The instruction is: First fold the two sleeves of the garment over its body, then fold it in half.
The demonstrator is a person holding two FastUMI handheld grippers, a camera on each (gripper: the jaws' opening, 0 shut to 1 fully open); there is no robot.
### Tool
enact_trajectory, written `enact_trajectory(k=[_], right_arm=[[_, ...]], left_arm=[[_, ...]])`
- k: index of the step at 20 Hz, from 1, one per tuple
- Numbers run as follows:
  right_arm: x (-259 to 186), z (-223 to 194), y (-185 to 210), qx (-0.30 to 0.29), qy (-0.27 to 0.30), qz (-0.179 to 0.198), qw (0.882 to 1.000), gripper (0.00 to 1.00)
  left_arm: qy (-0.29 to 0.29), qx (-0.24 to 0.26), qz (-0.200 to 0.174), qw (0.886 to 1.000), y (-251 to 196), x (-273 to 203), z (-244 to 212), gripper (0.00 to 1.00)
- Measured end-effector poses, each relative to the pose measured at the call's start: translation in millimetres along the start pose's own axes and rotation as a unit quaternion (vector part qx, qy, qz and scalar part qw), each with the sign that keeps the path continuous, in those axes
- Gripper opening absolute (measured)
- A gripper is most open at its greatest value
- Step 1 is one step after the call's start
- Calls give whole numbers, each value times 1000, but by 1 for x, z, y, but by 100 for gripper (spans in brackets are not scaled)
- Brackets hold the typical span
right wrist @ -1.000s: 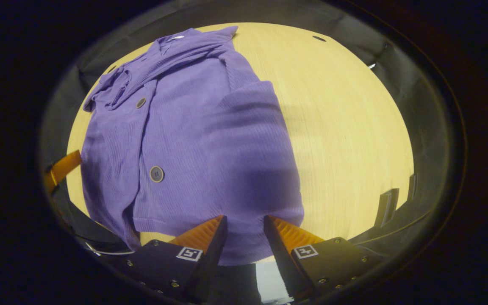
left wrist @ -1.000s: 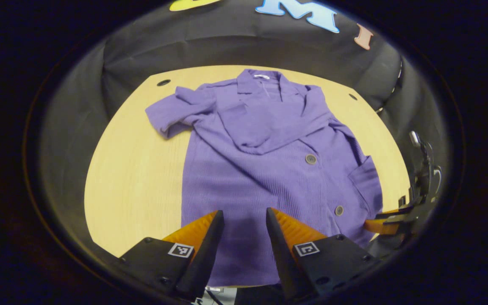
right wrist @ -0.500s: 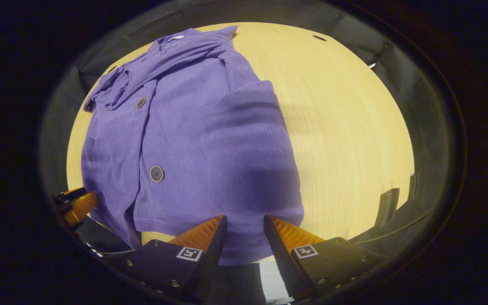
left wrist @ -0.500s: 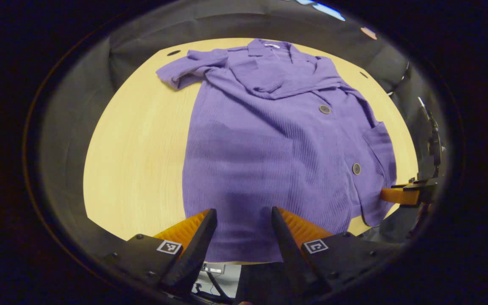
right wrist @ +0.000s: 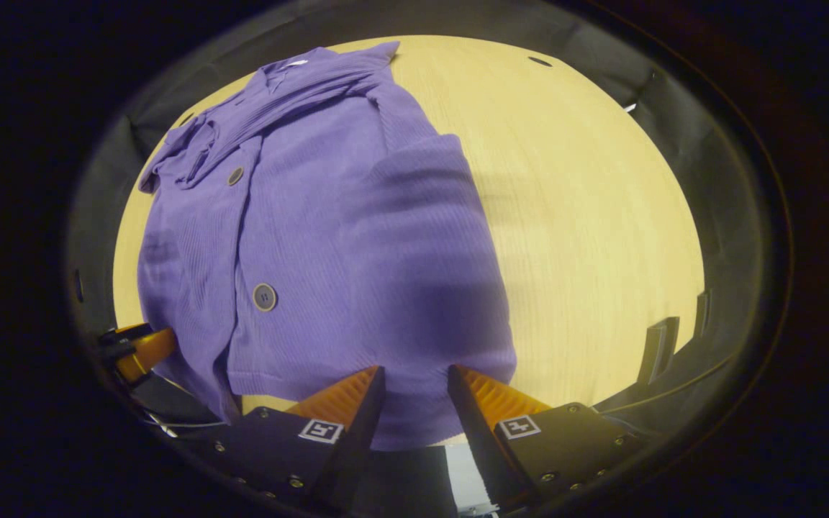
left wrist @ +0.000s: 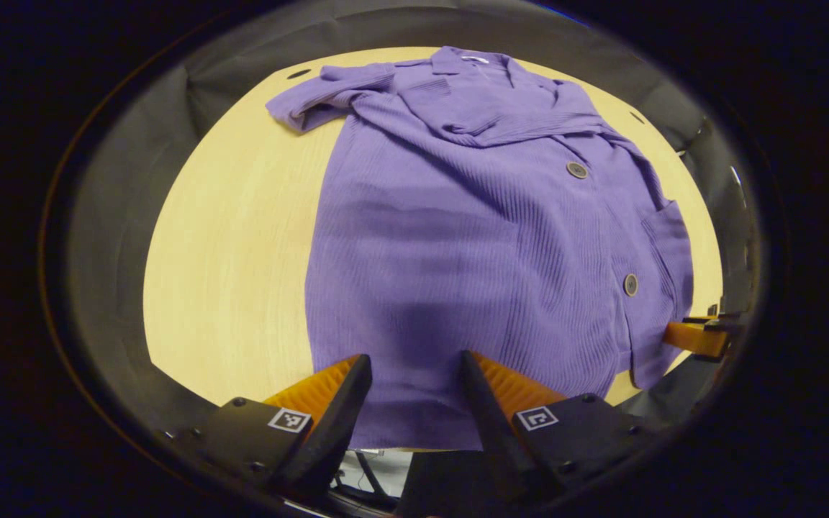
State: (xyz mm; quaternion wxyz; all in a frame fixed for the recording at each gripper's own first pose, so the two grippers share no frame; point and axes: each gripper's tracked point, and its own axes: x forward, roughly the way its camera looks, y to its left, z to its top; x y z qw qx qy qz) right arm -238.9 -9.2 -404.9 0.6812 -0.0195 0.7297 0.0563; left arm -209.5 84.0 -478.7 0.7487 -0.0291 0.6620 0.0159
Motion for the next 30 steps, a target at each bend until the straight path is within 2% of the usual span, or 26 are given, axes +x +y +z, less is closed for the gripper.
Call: enact_trajectory(k=[1,3,5,7,8,9,10,11,13,14,15,16,21,27,30], right_arm=[[0,0,0,0,2,-1,1000,64],[1,1,1,-1,4,-5,1000,64],[1,0,3,-12,5,-11,1000,65],[1,1,5,-16,3,-17,1000,65],[3,0,5,-24,5,-19,1000,55],[1,-2,6,-28,10,-19,999,51],[-2,0,7,-23,9,-10,1000,58],[1,4,8,-6,-2,-8,1000,44],[-1,2,8,-12,8,-7,1000,17],[-5,6,10,-4,-16,-6,1000,18],[-2,8,11,-5,-10,-4,1000,5],[-1,8,12,-8,-11,1,1000,1],[-14,34,31,40,-37,56,997,1],[-51,115,65,34,-114,103,988,1],[-64,169,78,35,-152,122,980,1]], left_arm=[[4,1,0,1000,0,0,1,87],[16,10,-2,1000,-3,1,0,95],[20,17,-1,1000,-4,1,1,83],[12,22,-4,1000,-4,0,0,82],[5,30,-9,1000,-6,0,3,81],[1,38,-11,999,-7,-1,1,72],[2,43,-14,999,-7,-1,3,69],[-8,38,-15,999,-7,-1,8,49],[-8,6,-9,1000,-5,1,11,10],[-12,13,-7,1000,-4,2,10,11],[-12,19,-3,1000,-7,-1,10,7],[-17,24,-5,1000,-7,-1,10,7],[-43,-9,-17,999,-4,-9,28,7],[-109,-31,-35,993,-3,-41,112,7],[-139,-30,-41,989,-7,-51,161,7]])
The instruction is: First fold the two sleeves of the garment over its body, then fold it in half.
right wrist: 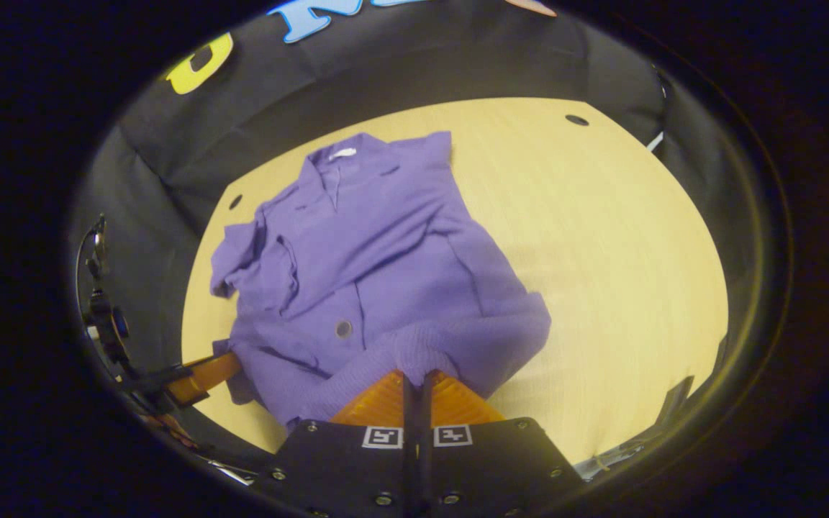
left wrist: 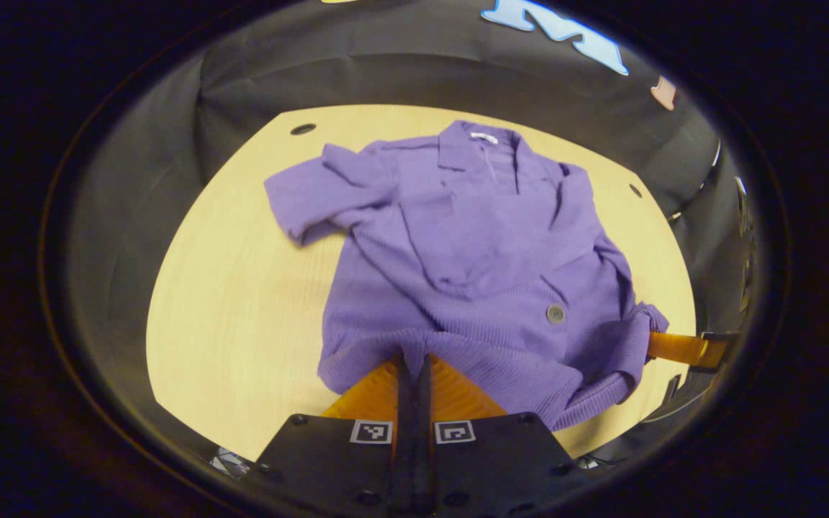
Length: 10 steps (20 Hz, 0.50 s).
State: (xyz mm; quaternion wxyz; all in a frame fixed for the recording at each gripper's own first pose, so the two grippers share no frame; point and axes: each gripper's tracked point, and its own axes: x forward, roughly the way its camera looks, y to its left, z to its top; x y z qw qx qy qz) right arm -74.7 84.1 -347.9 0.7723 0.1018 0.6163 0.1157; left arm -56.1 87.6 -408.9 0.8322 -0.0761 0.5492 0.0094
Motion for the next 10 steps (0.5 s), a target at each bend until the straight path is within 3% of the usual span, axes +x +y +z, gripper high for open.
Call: enact_trajectory(k=[6,10], right_arm=[[24,111,8,6,-61,13,998,5],[47,170,1,24,-87,12,996,1]], left_arm=[[-51,-13,-2,999,-8,29,106,7],[-78,-13,6,997,-3,55,166,7]])
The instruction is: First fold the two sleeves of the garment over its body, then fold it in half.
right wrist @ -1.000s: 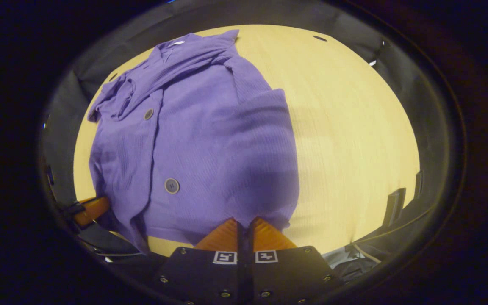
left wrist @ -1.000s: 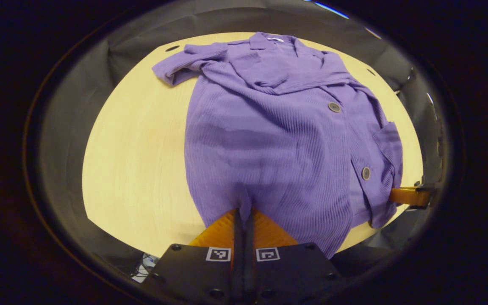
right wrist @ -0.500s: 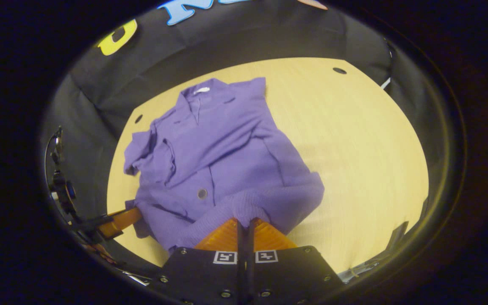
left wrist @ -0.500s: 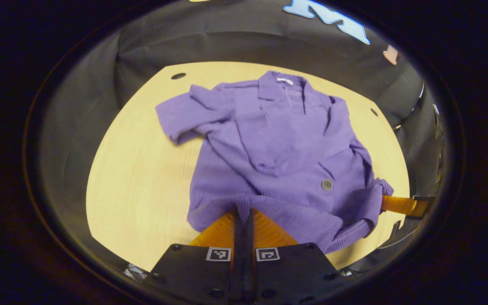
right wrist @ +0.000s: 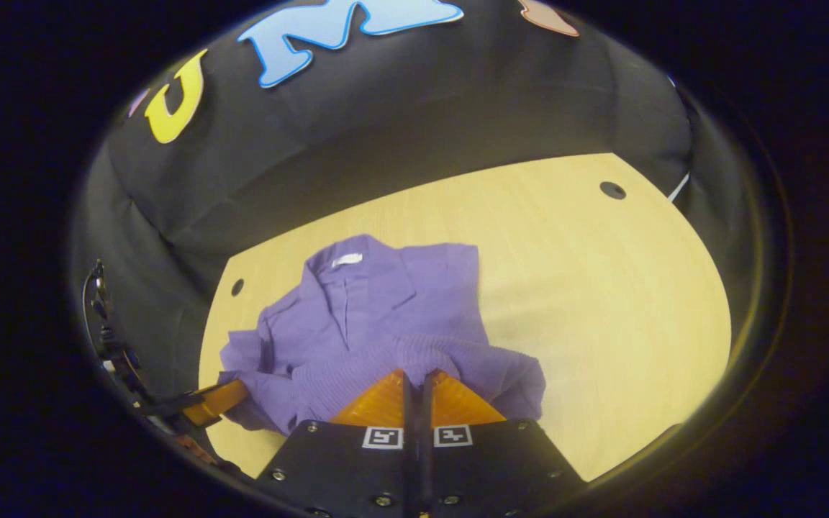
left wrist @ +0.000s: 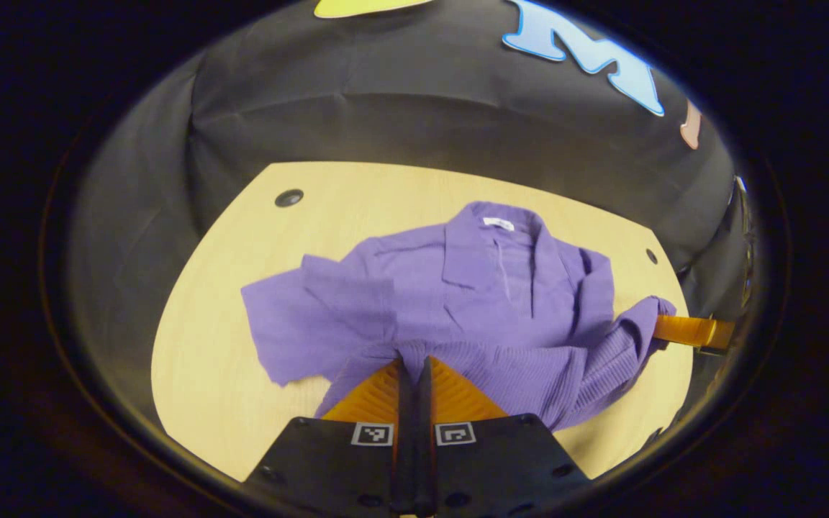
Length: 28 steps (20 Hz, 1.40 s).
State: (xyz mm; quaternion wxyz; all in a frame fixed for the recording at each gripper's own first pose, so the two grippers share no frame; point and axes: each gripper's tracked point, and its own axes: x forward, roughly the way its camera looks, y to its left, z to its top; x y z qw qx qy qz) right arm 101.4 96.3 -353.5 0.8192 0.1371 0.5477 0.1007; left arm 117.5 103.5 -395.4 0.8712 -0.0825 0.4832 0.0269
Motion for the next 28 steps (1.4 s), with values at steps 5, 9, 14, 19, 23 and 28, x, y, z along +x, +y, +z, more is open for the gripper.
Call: enact_trajectory(k=[5,9,14,19,23,28], right_arm=[[46,48,-3,34,-18,1,999,1],[81,79,-8,37,-32,-3,999,1],[111,80,-15,34,-27,-11,999,1],[106,75,-18,-3,-34,-15,999,30],[78,83,-11,-8,-68,-7,998,47],[20,85,1,-12,-110,14,994,47]], left_arm=[[-24,-13,6,1000,-6,47,67,7],[-47,-5,14,999,-8,83,103,7],[-58,20,18,998,-14,111,117,7],[-59,-15,6,998,-23,108,112,14],[-85,-31,-2,996,-25,80,123,14],[-142,0,-12,990,-43,11,145,17]])
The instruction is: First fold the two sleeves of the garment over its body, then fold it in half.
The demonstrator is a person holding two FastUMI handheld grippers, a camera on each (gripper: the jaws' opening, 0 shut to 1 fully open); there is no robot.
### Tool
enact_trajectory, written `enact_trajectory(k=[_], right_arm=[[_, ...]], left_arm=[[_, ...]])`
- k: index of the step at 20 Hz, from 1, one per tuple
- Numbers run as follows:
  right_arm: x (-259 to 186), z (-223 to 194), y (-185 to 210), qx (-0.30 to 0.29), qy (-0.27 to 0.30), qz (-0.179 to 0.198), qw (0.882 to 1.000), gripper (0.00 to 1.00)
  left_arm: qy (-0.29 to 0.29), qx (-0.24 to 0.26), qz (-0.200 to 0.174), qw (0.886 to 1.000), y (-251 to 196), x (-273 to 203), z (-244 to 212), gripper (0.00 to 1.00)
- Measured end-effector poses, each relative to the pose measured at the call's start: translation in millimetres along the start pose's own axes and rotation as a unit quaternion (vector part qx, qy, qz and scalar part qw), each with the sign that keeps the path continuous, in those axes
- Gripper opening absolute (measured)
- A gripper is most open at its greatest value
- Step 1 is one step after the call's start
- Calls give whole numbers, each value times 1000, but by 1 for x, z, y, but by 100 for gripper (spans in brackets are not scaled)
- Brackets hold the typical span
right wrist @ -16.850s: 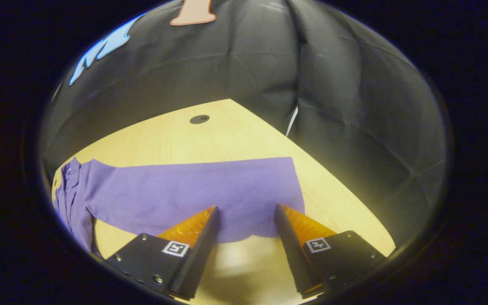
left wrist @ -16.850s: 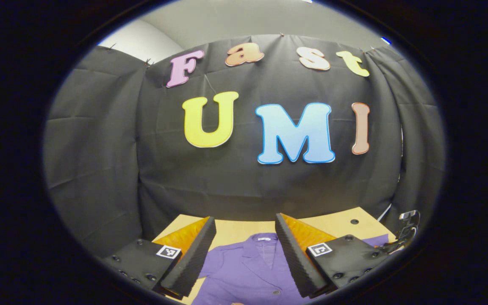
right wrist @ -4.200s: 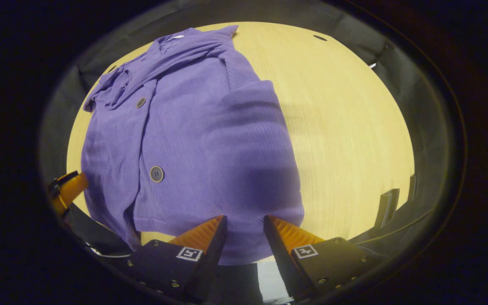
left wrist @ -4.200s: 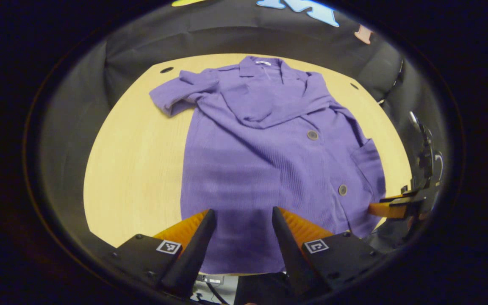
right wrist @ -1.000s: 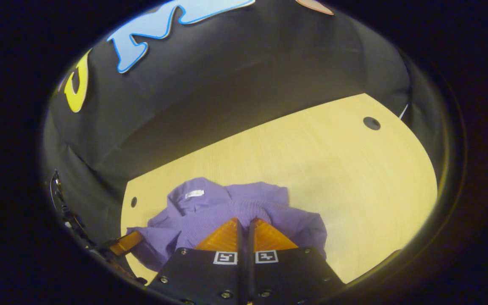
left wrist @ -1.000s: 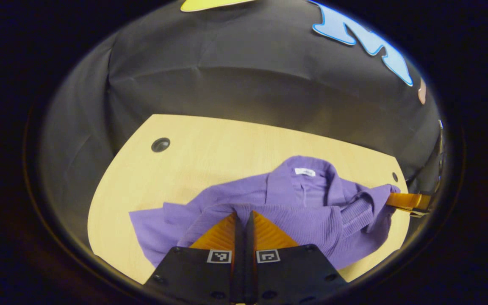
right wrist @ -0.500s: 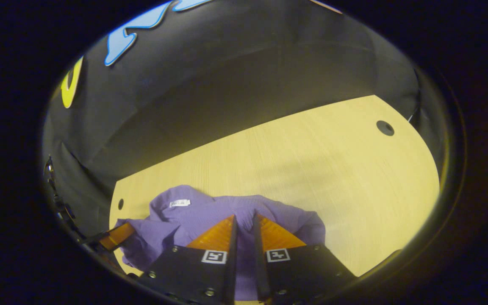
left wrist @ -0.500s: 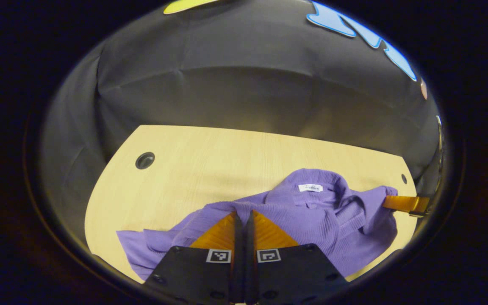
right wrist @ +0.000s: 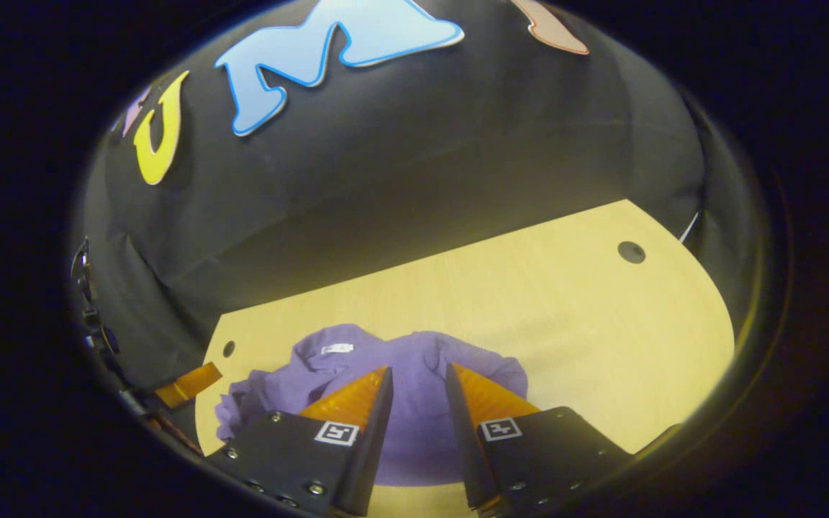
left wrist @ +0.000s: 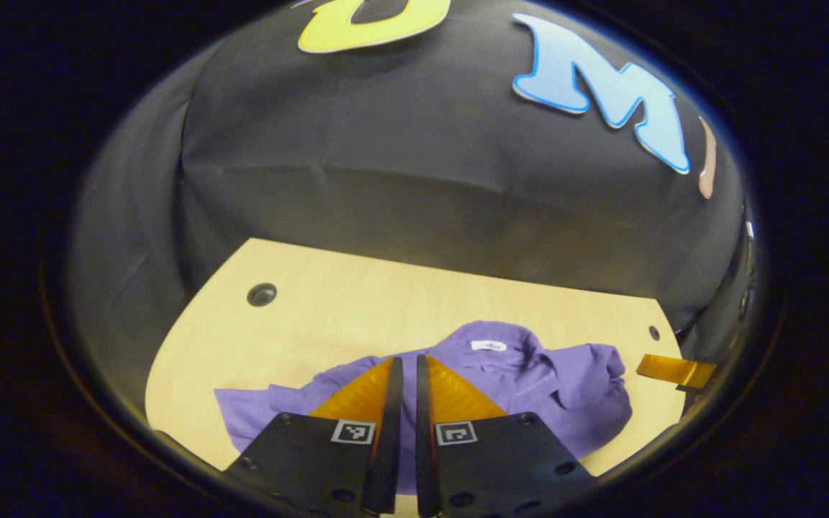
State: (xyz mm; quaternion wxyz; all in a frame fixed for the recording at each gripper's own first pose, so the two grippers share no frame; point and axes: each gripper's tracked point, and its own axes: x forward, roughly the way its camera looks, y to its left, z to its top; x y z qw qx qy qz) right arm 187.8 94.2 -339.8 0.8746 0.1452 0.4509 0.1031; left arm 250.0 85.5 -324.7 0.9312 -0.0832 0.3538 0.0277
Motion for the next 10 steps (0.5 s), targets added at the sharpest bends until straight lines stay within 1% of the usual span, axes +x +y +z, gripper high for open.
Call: enact_trajectory(k=[3,4,5,6,7,8,9,10], right_arm=[[-46,10,9,-11,-30,11,999,47],[-65,14,12,-15,-41,15,999,43],[-79,18,15,-18,-49,17,998,47],[-95,18,20,-21,-61,20,998,47],[-111,19,23,-25,-71,22,997,42],[-126,19,26,-30,-81,25,996,47],[-141,20,28,-35,-90,27,995,47],[-155,19,31,-42,-101,30,994,42]], left_arm=[[-36,24,-13,999,-17,-48,16,17],[-46,31,-17,998,-22,-64,19,17],[-55,38,-23,997,-28,-81,23,17],[-66,44,-27,997,-31,-98,28,17],[-76,48,-29,996,-36,-117,31,17],[-87,51,-32,994,-39,-133,34,7],[-98,52,-34,993,-42,-152,37,17],[-109,55,-36,992,-44,-168,41,7]])
